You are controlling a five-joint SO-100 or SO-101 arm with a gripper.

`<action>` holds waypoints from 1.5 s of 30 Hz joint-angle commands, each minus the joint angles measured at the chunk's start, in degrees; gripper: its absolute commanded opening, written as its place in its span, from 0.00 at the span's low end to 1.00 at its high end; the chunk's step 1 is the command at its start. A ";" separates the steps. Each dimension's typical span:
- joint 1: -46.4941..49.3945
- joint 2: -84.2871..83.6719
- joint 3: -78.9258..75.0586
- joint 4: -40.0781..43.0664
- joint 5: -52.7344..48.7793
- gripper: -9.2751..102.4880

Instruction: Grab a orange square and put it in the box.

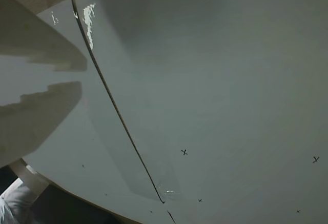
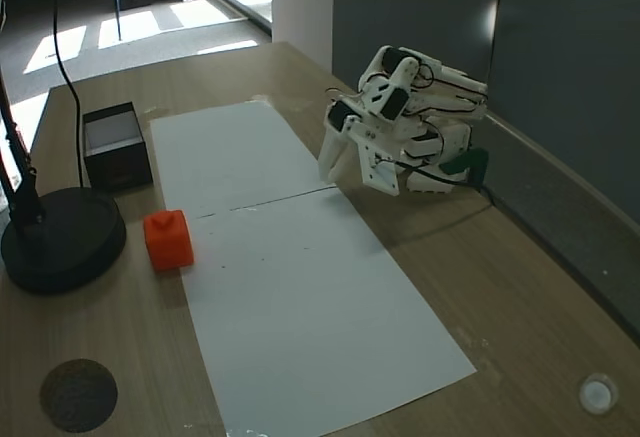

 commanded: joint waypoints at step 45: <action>-6.15 -134.74 -130.08 9.23 -0.09 0.40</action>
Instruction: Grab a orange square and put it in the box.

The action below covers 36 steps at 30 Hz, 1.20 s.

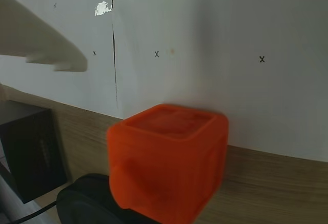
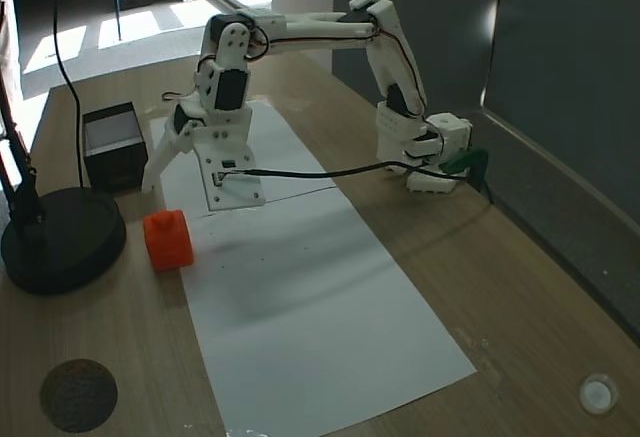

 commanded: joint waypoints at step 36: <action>18.72 -16.26 -60.29 8.35 -7.29 0.16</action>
